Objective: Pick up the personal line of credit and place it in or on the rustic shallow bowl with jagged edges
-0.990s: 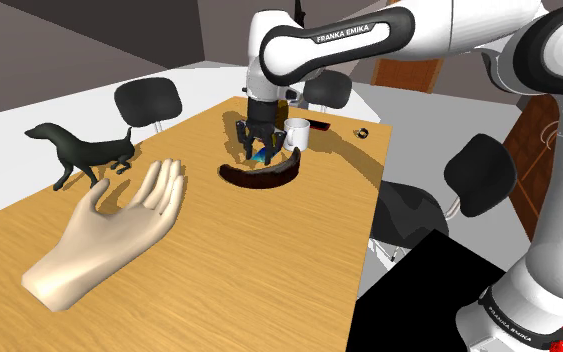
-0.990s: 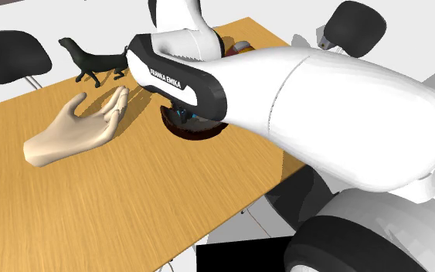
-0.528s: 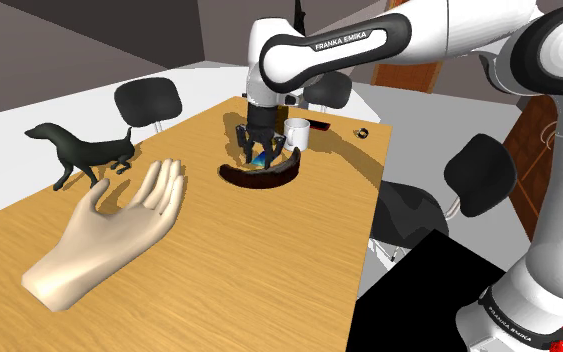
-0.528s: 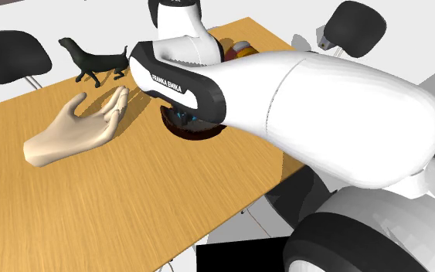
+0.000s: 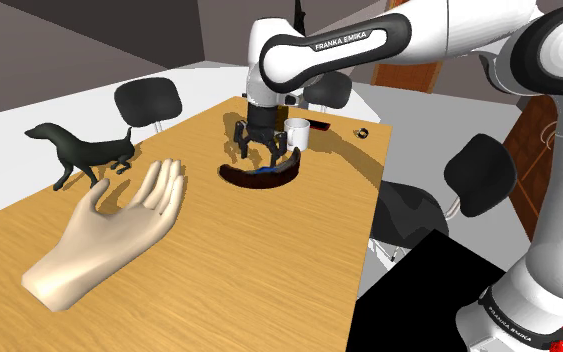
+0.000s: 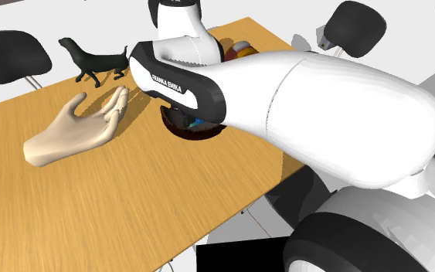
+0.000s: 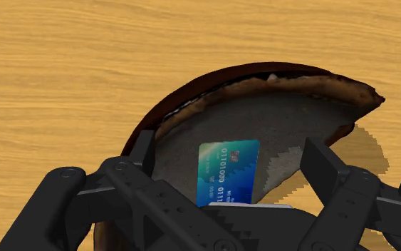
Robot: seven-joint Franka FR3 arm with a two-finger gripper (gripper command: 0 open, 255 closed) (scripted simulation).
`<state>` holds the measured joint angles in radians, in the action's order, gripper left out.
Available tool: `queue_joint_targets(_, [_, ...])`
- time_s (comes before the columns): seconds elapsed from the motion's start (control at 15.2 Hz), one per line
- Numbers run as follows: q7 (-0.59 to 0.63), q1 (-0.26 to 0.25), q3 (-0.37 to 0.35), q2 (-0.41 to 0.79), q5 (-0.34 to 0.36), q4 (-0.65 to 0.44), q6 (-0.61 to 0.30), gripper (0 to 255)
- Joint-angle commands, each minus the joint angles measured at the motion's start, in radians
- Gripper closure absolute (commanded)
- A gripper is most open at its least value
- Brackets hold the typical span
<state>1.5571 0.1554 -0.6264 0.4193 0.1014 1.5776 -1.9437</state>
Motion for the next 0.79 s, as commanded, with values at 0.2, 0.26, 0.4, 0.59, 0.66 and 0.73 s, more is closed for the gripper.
queue_joint_targets(0.2, [-0.010,0.005,-0.006,-0.021,-0.014,-0.101,0.118,0])
queue_joint_targets(0.26, [-0.010,0.005,-0.006,-0.021,-0.014,-0.101,0.118,0])
queue_joint_targets(0.4, [-0.010,0.005,-0.006,-0.021,-0.014,-0.101,0.118,0])
queue_joint_targets(0.59, [-0.010,0.005,-0.006,-0.021,-0.014,-0.101,0.118,0])
queue_joint_targets(0.66, [-0.010,0.005,-0.006,-0.021,-0.014,-0.101,0.118,0])
queue_joint_targets(0.73, [-0.010,0.005,-0.006,-0.021,-0.014,-0.101,0.118,0])
